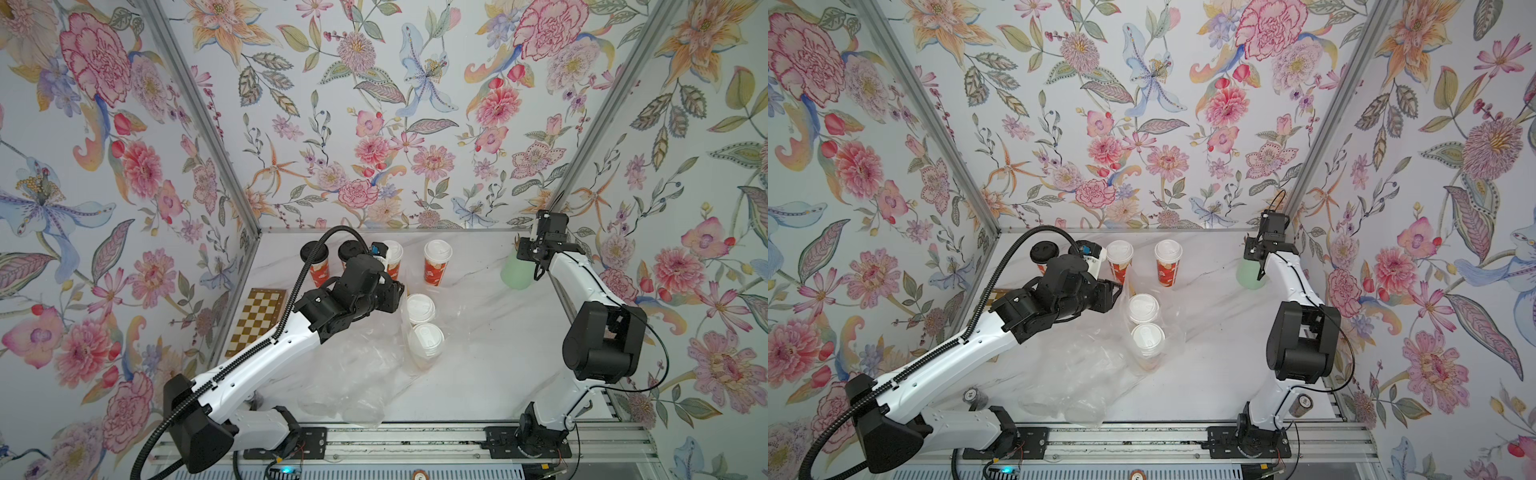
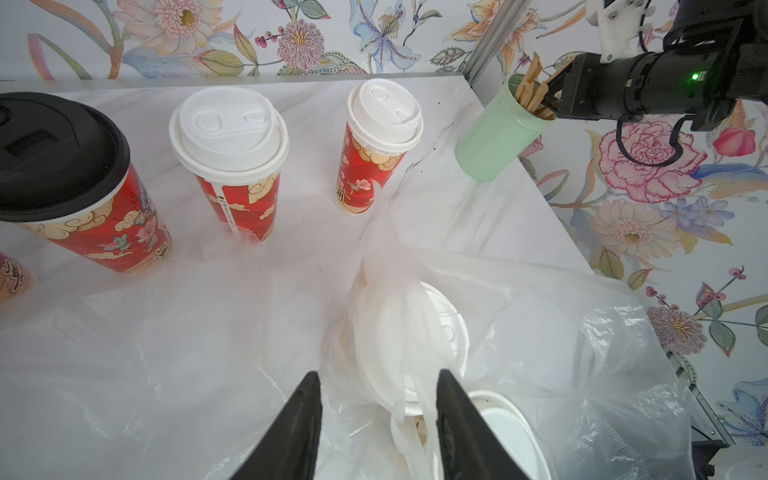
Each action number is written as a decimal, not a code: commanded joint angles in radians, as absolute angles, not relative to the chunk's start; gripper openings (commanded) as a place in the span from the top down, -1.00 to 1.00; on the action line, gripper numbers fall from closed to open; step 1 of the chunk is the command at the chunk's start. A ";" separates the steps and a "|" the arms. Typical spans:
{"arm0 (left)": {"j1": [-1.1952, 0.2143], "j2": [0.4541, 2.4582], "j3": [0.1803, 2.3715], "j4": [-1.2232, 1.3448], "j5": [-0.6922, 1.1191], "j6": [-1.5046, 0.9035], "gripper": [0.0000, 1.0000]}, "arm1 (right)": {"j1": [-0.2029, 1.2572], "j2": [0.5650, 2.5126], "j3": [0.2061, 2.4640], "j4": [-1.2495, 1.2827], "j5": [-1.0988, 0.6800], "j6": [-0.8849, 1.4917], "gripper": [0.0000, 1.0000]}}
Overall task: Pack milk tea into plastic carrier bags
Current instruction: Pick up the straw from the container, then place the straw in the plastic carrier bag.
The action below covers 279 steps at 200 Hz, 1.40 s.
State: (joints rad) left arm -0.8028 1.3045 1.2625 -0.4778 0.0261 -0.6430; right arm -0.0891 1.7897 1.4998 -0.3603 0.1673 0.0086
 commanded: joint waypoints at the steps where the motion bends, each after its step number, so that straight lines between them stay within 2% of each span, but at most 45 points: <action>1: -0.809 1.311 1.285 -0.476 0.034 -0.624 0.06 | -0.068 1.771 1.530 -0.324 0.231 -0.023 0.80; 39: -0.809 1.304 1.287 -0.482 0.029 -0.628 0.06 | -0.052 1.700 1.531 -0.335 0.249 -0.016 0.90; 130: -0.814 1.295 1.290 -0.495 0.039 -0.646 0.05 | -0.021 1.487 1.593 -0.486 0.271 0.060 0.91; 182: -0.850 1.300 1.346 -0.583 -0.032 -0.657 -0.15 | 0.037 1.342 1.612 -0.569 0.233 0.089 0.92; 234: -0.920 1.321 1.401 -0.673 -0.114 -0.674 -0.27 | 0.179 1.218 1.648 -0.688 0.180 0.121 0.93; 279: -1.001 1.347 1.422 -0.738 -0.150 -0.711 -0.29 | 0.379 1.180 1.721 -0.784 0.070 0.172 0.93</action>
State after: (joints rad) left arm -0.9611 1.3281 1.3945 -0.6621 -0.1017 -0.6781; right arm 0.2981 1.1984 1.6814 -0.7002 0.1444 0.1276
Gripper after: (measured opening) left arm 0.643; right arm 0.047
